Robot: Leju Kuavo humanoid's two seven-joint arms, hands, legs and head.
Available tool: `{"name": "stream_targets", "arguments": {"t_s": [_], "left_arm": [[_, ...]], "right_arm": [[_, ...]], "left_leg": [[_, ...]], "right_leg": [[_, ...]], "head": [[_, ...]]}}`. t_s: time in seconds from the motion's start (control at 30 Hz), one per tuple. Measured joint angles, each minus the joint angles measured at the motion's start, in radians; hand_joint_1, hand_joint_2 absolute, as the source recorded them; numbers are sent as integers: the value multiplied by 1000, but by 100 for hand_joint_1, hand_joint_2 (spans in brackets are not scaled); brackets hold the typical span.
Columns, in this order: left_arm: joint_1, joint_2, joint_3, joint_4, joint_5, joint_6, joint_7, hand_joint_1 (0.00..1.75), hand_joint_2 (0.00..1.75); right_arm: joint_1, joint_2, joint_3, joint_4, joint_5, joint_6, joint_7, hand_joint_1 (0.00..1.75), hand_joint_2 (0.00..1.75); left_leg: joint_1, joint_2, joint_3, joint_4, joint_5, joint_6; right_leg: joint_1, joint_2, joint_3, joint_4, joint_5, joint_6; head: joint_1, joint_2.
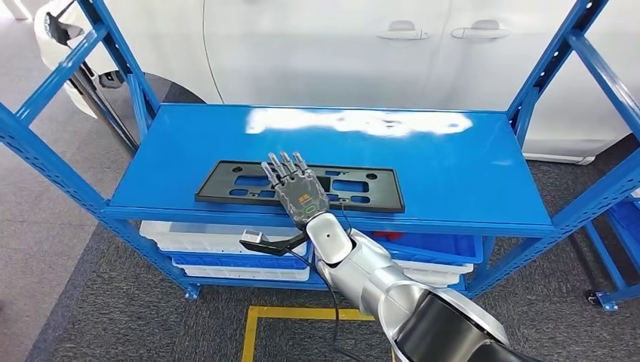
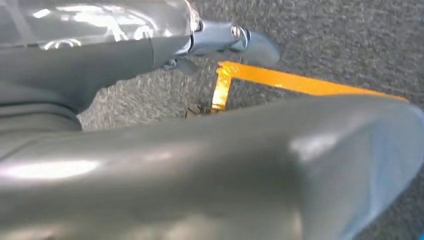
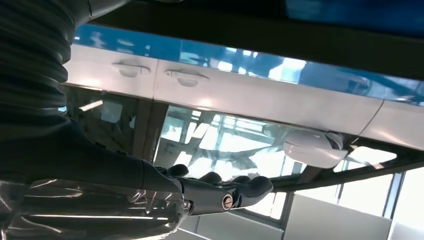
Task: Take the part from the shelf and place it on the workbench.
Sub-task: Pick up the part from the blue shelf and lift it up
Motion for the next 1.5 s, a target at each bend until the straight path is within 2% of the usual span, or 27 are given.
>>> {"name": "stream_targets", "arguments": {"t_s": [0.1,0.17,0.2,0.27,0.3,0.33,0.37,0.43,0.5,0.57,0.67,0.7,0.77,0.83,0.87,0.9,0.93,1.0,1.1,1.17,1.23,1.3,1.33,1.37,1.4,1.43,1.5], "left_arm": [[-1,0,-1,0,0,0,-2,0,0],[-1,0,-1,0,0,0,-3,0,0],[-3,-1,-1,0,1,0,-4,0,0],[-6,0,-1,0,1,0,-4,0,0],[-6,0,-2,0,1,0,-4,0,0],[-6,0,-2,0,1,0,-4,0,0],[-6,0,-2,0,1,0,-4,0,0],[-7,-1,-2,0,2,-1,-5,0,0],[-10,-1,-2,0,2,-2,-5,0,0],[-12,-1,-3,0,2,-2,-7,0,0],[-15,-1,-4,0,3,-3,-12,0,0],[-16,-1,-4,0,3,-3,-13,0,0],[-18,-2,-4,0,2,-4,-14,0,0],[-16,-2,-4,0,2,-4,-15,0,0],[-15,-2,-4,0,3,-4,-16,0,0],[-15,-1,-4,0,3,-4,-18,0,0],[-16,-1,-4,0,3,-5,-20,0,0],[-18,0,-4,0,4,-9,-26,0,0],[-18,2,-2,0,4,-18,-42,0,0],[-16,2,1,0,4,-21,-52,0,0],[-16,2,3,0,4,-21,-57,0,0],[-15,2,4,0,4,-21,-61,0,0],[-14,2,5,0,4,-20,-63,0,0],[-14,2,5,0,4,-20,-64,0,0],[-13,2,6,0,4,-20,-66,0,0],[-13,1,6,0,4,-20,-67,0,0],[-14,0,7,0,4,-20,-69,0,0]], "right_arm": [[0,0,0,-1,0,-7,-8,0,175],[-3,1,0,-2,0,-10,-11,0,175],[-5,1,1,-3,0,-11,-12,0,175],[-4,0,3,-3,0,-12,-14,0,175],[-2,0,4,-2,0,-11,-15,0,175],[0,-1,6,-2,0,-11,-17,0,175],[1,-2,8,-2,0,-9,-18,0,175],[0,-2,14,-2,0,-4,-20,0,175],[-3,-2,22,-2,0,4,-20,0,175],[-4,-2,29,-2,0,16,-19,0,175],[-6,-2,37,-3,0,37,-14,0,175],[-7,-2,40,-3,0,43,-13,0,175],[-8,-1,44,-3,0,55,-10,0,175],[-6,-1,49,-2,0,70,-9,0,175],[-6,-1,51,-2,0,82,-8,0,175],[-6,-1,53,-1,0,96,-8,0,175],[-7,0,55,0,0,116,-8,0,175],[-11,0,62,1,0,185,-8,0,175],[-27,5,78,3,1,357,8,0,175],[-42,10,85,3,-2,463,28,0,175],[-48,12,86,3,-6,528,46,0,175],[-49,11,86,3,-11,558,61,3,175],[-49,11,86,3,-14,566,67,45,175],[-50,11,86,3,-17,572,73,87,175],[-51,11,86,3,-20,579,79,130,175],[-51,11,86,4,-22,586,85,171,175],[-53,11,84,4,-27,599,96,175,175]], "left_leg": [[-1,0,8,-20,-8,11],[5,0,16,-29,-8,19],[7,1,19,-32,-8,23],[7,1,21,-32,-12,28],[7,1,22,-31,-15,28],[7,1,24,-29,-18,28],[7,0,27,-27,-23,27],[7,-1,38,-21,-35,22],[5,-2,43,-16,-45,13],[3,-2,43,-16,-50,1],[6,0,42,2,-69,-15],[6,0,27,38,-88,-19],[8,1,-39,165,-140,-24],[9,1,-101,262,-158,-26],[8,1,-108,260,-140,-24],[8,1,-95,218,-103,-20],[6,1,-67,149,-59,-14],[-1,0,-11,29,-11,0],[-7,0,12,-15,-14,12],[-1,2,22,-28,-11,21],[5,3,33,-39,-9,29],[4,3,35,-41,-10,32],[4,3,35,-40,-11,32],[5,3,37,-40,-12,32],[5,2,39,-39,-13,30],[5,2,41,-37,-15,28],[3,0,43,-32,-20,19]], "right_leg": [[1,-1,-2,-1,-6,15],[3,-3,-14,30,-27,26],[2,-4,-36,75,-50,31],[-1,-4,-109,206,-102,36],[-4,-4,-145,262,-114,38],[-6,-4,-166,284,-106,39],[-8,-5,-168,268,-78,40],[-11,-6,-124,146,6,38],[-9,-6,-80,42,45,32],[-4,-4,-70,19,40,22],[-8,-3,-58,10,38,1],[-9,-4,-51,6,36,-5],[-7,-5,-43,5,30,-13],[-2,-4,-38,6,24,-17],[0,-2,-34,7,21,-17],[2,-1,-29,8,17,-17],[4,0,-21,9,12,-16],[7,0,-12,8,4,-11],[7,1,-10,4,1,1],[7,0,-7,13,-11,11],[6,-2,-39,91,-57,20],[0,-2,-111,229,-115,27],[-3,-3,-139,278,-125,30],[-6,-4,-151,291,-116,33],[-9,-4,-140,261,-88,34],[-12,-5,-110,195,-49,34],[-13,-6,-48,56,8,29]], "head": [[0,0],[0,0],[0,0],[0,0],[0,0],[0,0],[0,0],[0,0],[0,0],[0,0],[0,0],[0,0],[0,0],[0,0],[0,0],[0,0],[0,0],[0,0],[0,0],[0,0],[0,0],[0,0],[0,0],[0,0],[0,0],[0,0],[0,0]]}}
